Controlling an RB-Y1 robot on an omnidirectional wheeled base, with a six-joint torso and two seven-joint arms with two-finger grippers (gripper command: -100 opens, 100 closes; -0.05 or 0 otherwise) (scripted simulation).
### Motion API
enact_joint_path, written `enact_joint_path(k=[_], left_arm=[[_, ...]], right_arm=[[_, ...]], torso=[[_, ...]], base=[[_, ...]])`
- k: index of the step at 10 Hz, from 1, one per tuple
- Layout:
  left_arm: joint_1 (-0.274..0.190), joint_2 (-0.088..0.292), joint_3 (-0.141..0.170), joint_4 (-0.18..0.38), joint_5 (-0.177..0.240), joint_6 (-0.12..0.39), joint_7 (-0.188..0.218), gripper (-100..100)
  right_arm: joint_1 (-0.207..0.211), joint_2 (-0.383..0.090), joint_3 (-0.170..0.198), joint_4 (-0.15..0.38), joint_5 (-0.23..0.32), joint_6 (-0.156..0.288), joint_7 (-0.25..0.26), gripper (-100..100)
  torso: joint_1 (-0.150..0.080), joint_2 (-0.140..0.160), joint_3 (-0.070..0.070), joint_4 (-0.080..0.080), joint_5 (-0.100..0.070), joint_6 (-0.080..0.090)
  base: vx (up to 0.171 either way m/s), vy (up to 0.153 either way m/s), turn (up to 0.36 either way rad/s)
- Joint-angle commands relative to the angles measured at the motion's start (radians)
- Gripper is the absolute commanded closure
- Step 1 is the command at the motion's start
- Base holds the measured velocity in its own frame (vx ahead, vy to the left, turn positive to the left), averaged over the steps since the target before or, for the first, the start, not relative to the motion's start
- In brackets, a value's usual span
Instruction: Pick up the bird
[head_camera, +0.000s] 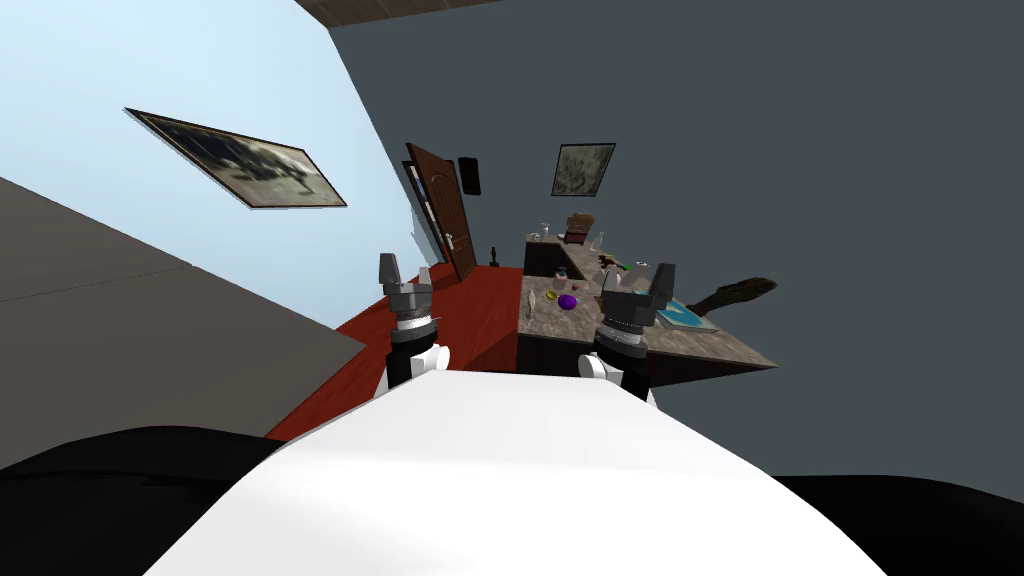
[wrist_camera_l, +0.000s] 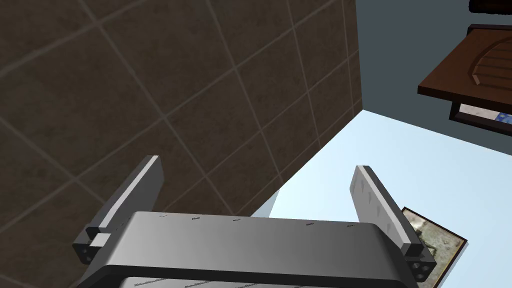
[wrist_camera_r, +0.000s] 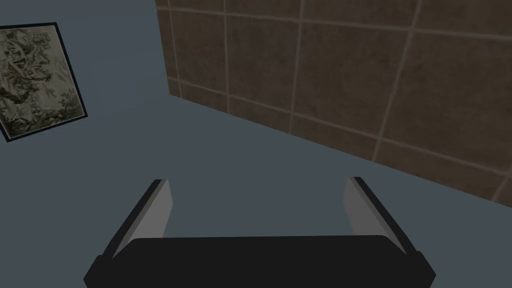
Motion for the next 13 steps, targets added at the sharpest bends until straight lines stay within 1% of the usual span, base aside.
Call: enact_joint_path(k=[1,3,5,6,8,9,10,11,12,13], left_arm=[[0.0,0.0,0.0,0.0,0.0,0.0,0.0,0],[0.0,0.0,0.0,0.0,0.0,0.0,0.0,0],[0.0,0.0,0.0,0.0,0.0,0.0,0.0,0],[0.0,0.0,0.0,0.0,0.0,0.0,0.0,0],[0.0,0.0,0.0,0.0,0.0,0.0,0.0,0],[0.0,0.0,0.0,0.0,0.0,0.0,0.0,0],[0.0,0.0,0.0,0.0,0.0,0.0,0.0,0],[0.0,0.0,0.0,0.0,0.0,0.0,0.0,0],[0.0,0.0,0.0,0.0,0.0,0.0,0.0,0],[0.0,0.0,0.0,0.0,0.0,0.0,0.0,0]], right_arm=[[-0.005,-0.042,-0.015,0.016,-0.022,0.027,0.001,-100],[-0.013,-0.098,-0.038,0.041,-0.055,0.069,0.001,-100],[-0.024,-0.159,-0.07,0.078,-0.101,0.128,-0.001,-100],[-0.024,-0.17,-0.07,0.078,-0.101,0.128,-0.001,-100],[-0.037,-0.243,-0.109,0.128,-0.16,0.196,-0.005,-100],[-0.037,-0.254,-0.109,0.128,-0.16,0.203,-0.005,-100],[-0.045,-0.295,-0.131,0.157,-0.194,0.246,-0.008,-100],[-0.045,-0.299,-0.131,0.157,-0.194,0.247,-0.008,-100],[-0.052,-0.342,-0.153,0.19,-0.23,0.282,-0.012,-100],[-0.052,-0.347,-0.153,0.19,-0.23,0.294,-0.012,-100]], torso=[[0.0,0.0,0.0,0.0,0.0,0.0],[0.005,0.001,0.001,0.0,0.001,0.0],[0.008,0.001,0.001,0.0,0.002,0.0],[0.008,0.001,0.001,0.0,0.002,0.0],[0.004,0.0,0.0,0.0,0.001,0.0],[0.007,-0.001,-0.001,0.0,0.002,0.0],[0.006,-0.001,0.0,0.0,0.002,0.0],[0.007,-0.001,0.0,0.0,0.002,0.0],[0.005,0.0,0.0,0.0,0.001,0.0],[0.006,-0.001,0.0,0.0,0.001,0.0]], base=[[-0.012,0.052,0.077],[-0.016,0.106,0.073],[-0.016,0.131,0.075],[-0.009,0.072,0.023],[0.011,0.096,0.08],[0.013,0.102,0.028],[0.009,0.11,0.068],[0.007,0.079,0.026],[0.011,0.098,0.059],[0.016,0.082,0.032]])
